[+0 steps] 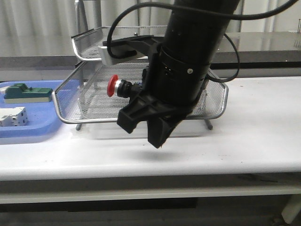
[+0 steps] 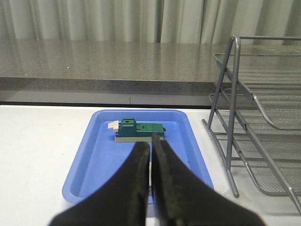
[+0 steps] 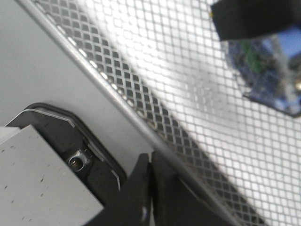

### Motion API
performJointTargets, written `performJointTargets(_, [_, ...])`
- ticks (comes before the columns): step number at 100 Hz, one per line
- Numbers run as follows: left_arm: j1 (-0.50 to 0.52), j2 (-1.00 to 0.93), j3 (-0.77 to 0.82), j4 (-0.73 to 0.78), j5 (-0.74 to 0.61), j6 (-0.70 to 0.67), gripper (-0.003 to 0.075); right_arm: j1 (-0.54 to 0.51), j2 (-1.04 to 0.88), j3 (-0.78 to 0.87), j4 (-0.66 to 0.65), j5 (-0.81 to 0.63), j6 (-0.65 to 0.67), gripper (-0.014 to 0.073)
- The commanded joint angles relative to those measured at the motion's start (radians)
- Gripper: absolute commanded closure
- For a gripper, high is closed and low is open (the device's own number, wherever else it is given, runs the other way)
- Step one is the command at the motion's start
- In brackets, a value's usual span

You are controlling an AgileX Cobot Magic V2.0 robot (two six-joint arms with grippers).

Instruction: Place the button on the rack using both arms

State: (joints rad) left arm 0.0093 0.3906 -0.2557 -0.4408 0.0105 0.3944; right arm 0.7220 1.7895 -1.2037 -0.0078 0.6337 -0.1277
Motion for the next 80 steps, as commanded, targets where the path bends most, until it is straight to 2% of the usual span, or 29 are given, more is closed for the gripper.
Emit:
performJointTargets(1, [-0.002,0.005,-0.027,-0.008,-0.076,-0.006,0.0716,-0.029,-0.026,-0.060,-0.046,-0.066,-0.011,0.0659])
performJointTargets(48, [-0.002,0.005,-0.027,-0.008,-0.076,-0.006,0.0716,-0.147,0.139,-0.324,-0.111,-0.005,-0.011,0.0659])
performJointTargets(80, [-0.002,0.005,-0.027,-0.008,-0.076,-0.006,0.0716,-0.142,0.132,-0.362,-0.077,0.097,-0.010,0.0659])
